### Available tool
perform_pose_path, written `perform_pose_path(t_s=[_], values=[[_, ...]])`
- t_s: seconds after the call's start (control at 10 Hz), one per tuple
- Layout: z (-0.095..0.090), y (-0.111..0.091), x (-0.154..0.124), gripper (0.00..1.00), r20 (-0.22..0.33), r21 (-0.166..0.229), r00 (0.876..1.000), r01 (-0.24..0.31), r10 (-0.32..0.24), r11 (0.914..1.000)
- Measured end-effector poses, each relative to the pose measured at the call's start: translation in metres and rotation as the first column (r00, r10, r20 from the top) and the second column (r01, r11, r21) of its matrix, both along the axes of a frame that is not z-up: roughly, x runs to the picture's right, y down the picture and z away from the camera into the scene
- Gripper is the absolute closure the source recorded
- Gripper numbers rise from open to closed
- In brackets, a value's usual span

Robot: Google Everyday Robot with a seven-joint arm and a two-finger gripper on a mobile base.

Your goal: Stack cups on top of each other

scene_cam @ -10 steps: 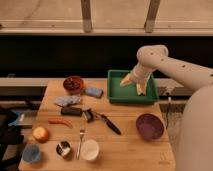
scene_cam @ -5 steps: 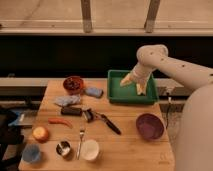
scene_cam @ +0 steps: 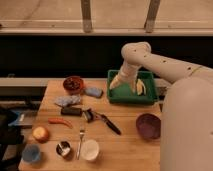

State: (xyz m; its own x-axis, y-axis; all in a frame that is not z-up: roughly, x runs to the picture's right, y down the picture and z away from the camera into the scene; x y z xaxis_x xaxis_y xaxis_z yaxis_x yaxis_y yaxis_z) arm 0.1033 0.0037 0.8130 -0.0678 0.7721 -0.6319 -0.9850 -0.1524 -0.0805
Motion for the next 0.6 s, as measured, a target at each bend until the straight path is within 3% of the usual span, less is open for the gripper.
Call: perform_pose_path(t_s=[0.2, 0.4, 0.5, 0.6], values=[[-0.007, 0.018, -0.036, 0.2, 0.08, -0.019, 0.994, 0.082, -0.08, 0.9965], [-0.018, 0.037, -0.067, 0.2, 0.161, -0.004, 0.976, 0.152, -0.149, 0.9884], [-0.023, 0.046, -0.082, 0.2, 0.196, 0.004, 0.964, 0.181, -0.178, 0.9834], [-0.033, 0.061, -0.106, 0.2, 0.246, 0.022, 0.942, 0.229, -0.227, 0.9733]])
